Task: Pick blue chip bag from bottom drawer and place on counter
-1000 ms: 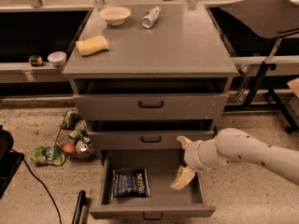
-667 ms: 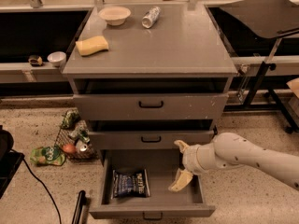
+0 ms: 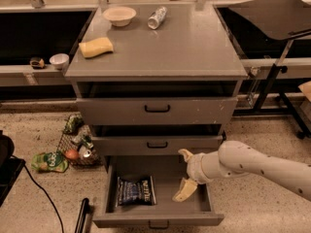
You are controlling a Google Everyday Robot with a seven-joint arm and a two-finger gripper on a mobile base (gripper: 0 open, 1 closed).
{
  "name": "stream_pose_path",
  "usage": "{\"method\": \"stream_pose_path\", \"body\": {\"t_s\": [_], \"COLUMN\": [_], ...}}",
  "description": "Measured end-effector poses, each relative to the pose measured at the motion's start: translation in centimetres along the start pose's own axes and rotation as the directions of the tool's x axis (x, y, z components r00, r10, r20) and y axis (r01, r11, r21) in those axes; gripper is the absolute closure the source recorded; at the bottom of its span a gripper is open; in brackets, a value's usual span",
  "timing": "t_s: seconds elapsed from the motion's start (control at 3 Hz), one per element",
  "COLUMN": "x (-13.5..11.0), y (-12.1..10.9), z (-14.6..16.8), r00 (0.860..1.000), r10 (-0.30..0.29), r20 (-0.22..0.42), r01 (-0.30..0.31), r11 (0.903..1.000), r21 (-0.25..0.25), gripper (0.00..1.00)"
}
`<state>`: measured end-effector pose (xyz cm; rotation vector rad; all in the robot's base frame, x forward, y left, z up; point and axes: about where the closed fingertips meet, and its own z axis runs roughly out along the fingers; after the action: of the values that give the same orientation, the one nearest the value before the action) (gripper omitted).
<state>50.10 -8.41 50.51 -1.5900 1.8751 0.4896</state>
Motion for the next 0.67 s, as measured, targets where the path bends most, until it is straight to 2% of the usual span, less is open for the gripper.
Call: {"method": "stream_pose_path", "body": {"t_s": [0.33, 0.67], "x": [1.1, 2.4], "y": [0.5, 1.1], "z": [4.0, 9.3], "r00": [0.999, 0.994], "r10": [-0.012, -0.004], "r20": [0.045, 0.107], "r01": [0.015, 0.017], "r11": [0.9980, 0.9930], "r21": [-0.061, -0.117], "gripper": [0.00, 0.00]}}
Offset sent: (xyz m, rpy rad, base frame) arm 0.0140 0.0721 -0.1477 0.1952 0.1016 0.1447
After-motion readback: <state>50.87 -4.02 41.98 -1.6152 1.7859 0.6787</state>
